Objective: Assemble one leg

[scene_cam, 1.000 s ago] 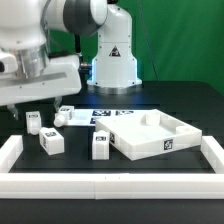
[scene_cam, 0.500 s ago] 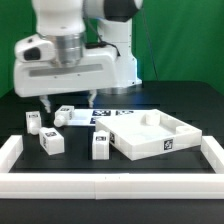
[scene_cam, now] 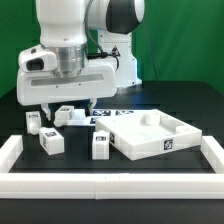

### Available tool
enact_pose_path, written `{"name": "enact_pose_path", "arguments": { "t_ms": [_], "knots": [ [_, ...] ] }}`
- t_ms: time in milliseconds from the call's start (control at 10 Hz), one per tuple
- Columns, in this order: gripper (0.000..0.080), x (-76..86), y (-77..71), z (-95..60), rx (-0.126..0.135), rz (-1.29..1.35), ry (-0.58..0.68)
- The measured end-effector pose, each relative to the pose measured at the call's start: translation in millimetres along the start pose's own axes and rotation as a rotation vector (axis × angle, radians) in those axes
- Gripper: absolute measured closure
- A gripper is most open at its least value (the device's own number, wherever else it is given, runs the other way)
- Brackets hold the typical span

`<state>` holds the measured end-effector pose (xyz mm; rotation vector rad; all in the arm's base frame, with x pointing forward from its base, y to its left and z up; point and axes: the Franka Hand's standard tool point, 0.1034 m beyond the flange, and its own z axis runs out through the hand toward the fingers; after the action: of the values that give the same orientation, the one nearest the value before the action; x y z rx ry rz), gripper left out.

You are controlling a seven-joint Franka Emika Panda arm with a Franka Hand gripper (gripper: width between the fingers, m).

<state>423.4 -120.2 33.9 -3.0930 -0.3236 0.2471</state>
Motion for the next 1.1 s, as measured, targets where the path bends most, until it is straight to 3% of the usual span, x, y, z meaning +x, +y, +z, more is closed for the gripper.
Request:
{"name": "enact_pose_path", "arguments": {
  "t_ms": [200, 300, 500, 1100],
  "knots": [
    [0.0150, 5.2, -21.3, -9.8, 0.003, 0.060, 0.008],
    [0.0150, 7.4, -41.0, -15.4, 0.009, 0.151, -0.006],
    [0.0150, 13.5, -69.7, -14.3, -0.004, 0.300, -0.014],
    [0.0150, 14.5, -71.6, -10.0, -0.003, 0.308, -0.011]
  ]
}}
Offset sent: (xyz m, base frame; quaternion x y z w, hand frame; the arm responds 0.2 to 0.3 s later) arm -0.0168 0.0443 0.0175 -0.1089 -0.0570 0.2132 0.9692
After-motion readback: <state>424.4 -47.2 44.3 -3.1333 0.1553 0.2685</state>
